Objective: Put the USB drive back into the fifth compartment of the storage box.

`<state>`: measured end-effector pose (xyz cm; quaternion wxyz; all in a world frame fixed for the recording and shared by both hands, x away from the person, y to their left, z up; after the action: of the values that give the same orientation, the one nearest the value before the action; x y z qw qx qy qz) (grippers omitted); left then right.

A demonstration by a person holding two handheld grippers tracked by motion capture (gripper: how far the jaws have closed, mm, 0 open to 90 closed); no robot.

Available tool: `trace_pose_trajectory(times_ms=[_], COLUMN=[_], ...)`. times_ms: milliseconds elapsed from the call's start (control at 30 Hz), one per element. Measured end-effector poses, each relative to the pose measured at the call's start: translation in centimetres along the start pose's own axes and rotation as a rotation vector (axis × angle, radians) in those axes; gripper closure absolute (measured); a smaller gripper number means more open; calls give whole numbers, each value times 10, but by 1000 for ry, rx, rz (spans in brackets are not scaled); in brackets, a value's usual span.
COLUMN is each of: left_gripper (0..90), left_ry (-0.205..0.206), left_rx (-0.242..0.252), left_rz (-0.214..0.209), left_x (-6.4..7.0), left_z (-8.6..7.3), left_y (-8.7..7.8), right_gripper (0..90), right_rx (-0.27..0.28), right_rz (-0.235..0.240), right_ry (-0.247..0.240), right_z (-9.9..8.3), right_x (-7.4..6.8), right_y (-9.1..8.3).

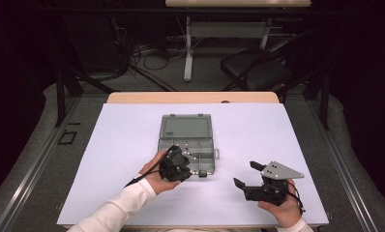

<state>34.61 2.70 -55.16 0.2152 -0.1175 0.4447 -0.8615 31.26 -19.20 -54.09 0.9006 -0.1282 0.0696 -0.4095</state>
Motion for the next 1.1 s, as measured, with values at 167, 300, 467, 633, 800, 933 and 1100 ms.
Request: trace_pose_trajectory(times_ms=[167,300,467,633,800,933,1100], left_gripper=[790,790,790,790,790,790,790], left_ry=[-7,-9,-20,-31,-34,-32,-43], left_rx=[8,5,8,9,9,6,0], left_rz=[4,7,14,17,23,25,36], left_x=[-5,-8,-13,-17,-20,-22,-28], left_z=[1,1,0,-1,-1,-2,-2], left_y=[-8,-14,-20,-26,-31,-34,-38], right_gripper=[178,182,183,183,183,183,183], right_rx=[-2,-14,-15,-16,-17,-18,-19], right_rz=[-3,-3,0,-2,-4,-5,-8], right_ry=[1,-5,-15,-15,-16,-22,-20], right_z=[0,-2,-1,-2,-2,-2,-2], right_x=[0,-1,-2,-2,-3,-3,-3], right_y=[0,0,0,0,1,0,-1])
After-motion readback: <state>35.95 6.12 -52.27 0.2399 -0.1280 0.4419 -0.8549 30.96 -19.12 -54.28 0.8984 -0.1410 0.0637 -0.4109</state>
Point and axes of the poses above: each handheld gripper's, and its own axes: y roughly forward along the jaws, z roughly out of its top, x roughly to its right, the point moved 8 cm from there along y, roughly forward along the jaws, and after that the axes turned 8 degrees about x, right-handed, at the moved point
